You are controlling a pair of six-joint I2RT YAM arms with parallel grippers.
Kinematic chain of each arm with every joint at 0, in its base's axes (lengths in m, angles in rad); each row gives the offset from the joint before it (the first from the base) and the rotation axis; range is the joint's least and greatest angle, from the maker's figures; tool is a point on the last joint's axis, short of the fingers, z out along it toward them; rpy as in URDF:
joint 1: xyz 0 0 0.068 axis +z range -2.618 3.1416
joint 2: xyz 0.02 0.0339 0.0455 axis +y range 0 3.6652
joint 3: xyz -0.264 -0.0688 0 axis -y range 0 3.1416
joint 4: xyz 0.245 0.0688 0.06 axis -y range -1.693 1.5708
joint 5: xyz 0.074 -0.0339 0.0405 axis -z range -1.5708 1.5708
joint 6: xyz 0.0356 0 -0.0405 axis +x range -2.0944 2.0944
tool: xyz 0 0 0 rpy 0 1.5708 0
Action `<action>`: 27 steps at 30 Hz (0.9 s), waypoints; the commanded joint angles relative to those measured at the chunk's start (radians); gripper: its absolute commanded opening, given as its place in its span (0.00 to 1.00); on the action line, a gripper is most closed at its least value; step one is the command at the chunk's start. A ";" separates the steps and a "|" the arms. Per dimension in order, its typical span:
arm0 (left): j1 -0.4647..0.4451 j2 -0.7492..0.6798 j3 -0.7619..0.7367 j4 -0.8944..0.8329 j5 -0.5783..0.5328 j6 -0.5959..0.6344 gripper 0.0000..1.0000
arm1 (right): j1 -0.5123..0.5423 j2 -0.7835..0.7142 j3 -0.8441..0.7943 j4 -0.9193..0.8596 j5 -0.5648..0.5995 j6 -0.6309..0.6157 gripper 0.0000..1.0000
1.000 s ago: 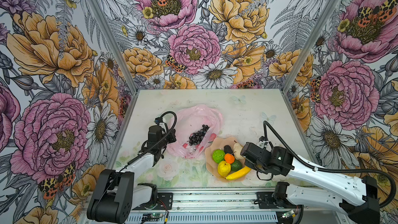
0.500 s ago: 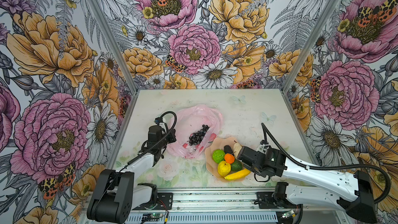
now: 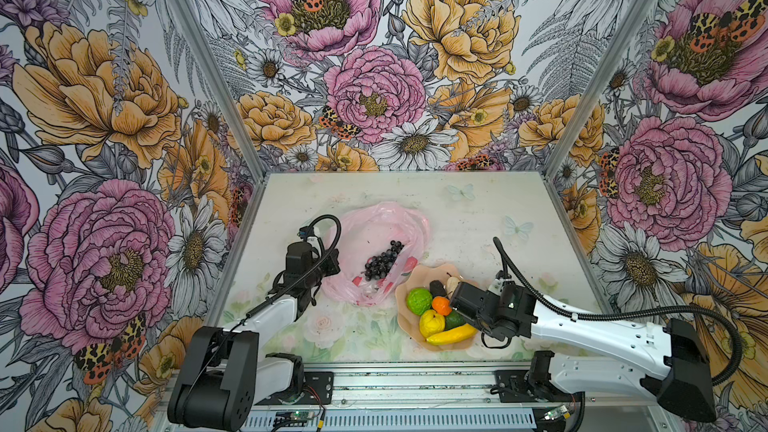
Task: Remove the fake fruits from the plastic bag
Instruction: 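Lower the yellow banana into the bowl beside the pear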
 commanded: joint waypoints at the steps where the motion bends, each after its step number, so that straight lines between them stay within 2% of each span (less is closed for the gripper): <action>1: 0.005 0.001 0.003 0.018 0.024 0.004 0.00 | 0.008 0.012 -0.018 0.022 0.003 0.020 0.25; 5: 0.004 0.001 0.003 0.018 0.027 0.004 0.00 | 0.007 0.016 -0.024 0.027 -0.003 0.023 0.27; 16: 0.005 0.000 0.003 0.018 0.026 0.003 0.00 | 0.010 0.015 -0.023 0.031 -0.004 0.020 0.45; 27: 0.004 0.001 0.003 0.020 0.026 0.003 0.00 | 0.012 -0.008 -0.019 0.030 0.007 0.010 0.47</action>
